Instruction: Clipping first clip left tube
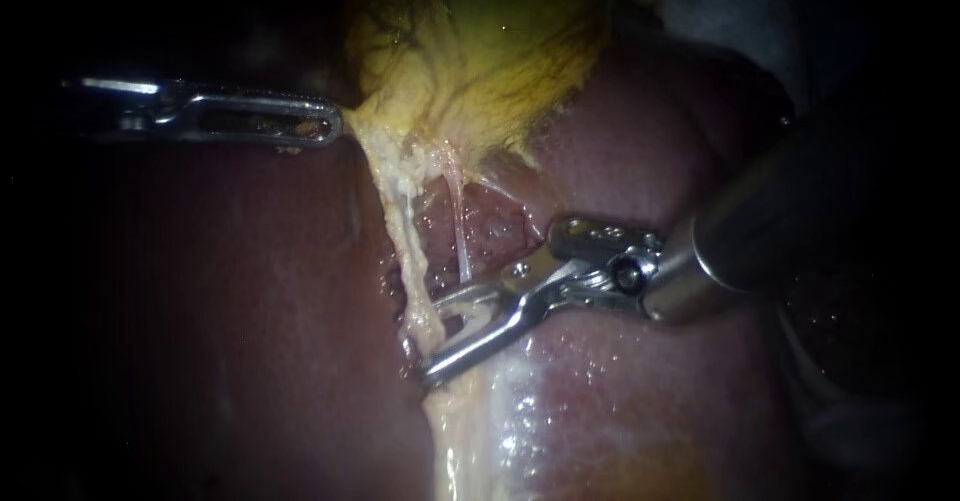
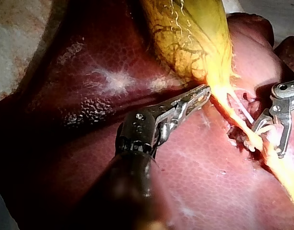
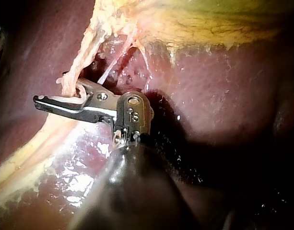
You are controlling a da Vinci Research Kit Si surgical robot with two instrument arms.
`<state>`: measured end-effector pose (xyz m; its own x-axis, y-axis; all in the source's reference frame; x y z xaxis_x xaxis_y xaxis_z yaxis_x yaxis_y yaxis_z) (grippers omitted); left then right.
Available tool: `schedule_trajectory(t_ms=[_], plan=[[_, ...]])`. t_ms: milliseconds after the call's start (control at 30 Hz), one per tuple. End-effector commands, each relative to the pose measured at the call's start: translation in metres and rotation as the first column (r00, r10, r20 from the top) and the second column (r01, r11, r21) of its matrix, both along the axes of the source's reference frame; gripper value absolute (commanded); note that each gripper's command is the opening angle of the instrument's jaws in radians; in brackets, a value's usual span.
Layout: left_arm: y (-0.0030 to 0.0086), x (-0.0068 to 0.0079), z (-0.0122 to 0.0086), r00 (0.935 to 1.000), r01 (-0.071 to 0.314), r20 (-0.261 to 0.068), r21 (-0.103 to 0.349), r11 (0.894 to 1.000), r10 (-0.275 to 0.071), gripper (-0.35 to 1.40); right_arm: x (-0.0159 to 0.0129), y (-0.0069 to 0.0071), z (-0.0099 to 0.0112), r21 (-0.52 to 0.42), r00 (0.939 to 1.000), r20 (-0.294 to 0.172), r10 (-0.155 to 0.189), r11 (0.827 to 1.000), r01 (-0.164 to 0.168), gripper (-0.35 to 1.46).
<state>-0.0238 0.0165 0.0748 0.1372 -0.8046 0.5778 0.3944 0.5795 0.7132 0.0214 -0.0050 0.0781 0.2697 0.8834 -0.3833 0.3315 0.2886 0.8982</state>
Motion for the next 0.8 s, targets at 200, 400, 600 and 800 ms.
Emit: schedule_trajectory(t_ms=[200,400,600,800], plan=[[0.0,0.0,0.0,1.0,0.0,0.0,0.0,1.0,0.0,-0.35,0.0012,-0.001,-0.0011,0.013,0.9999,-0.009,0.01,1.0,-0.01,0.58],[0.0,0.0,0.0,1.0,0.0,0.0,0.0,1.0,0.0,-0.35,0.0015,-0.0022,-0.0014,0.009,0.9993,-0.027,-0.024,1.0,0.025,0.57],[0.0,0.0,0.0,1.0,0.0,0.0,0.0,1.0,0.0,-0.35,0.0015,-0.0039,-0.001,0.009,0.9962,-0.044,-0.075,0.997,0.076,0.55],[0.0,0.0,0.0,1.0,0.0,0.0,0.0,1.0,0.0,-0.35,0.0015,-0.0053,-0.0008,0.012,0.9925,-0.053,-0.11,0.994,0.111,0.54]])
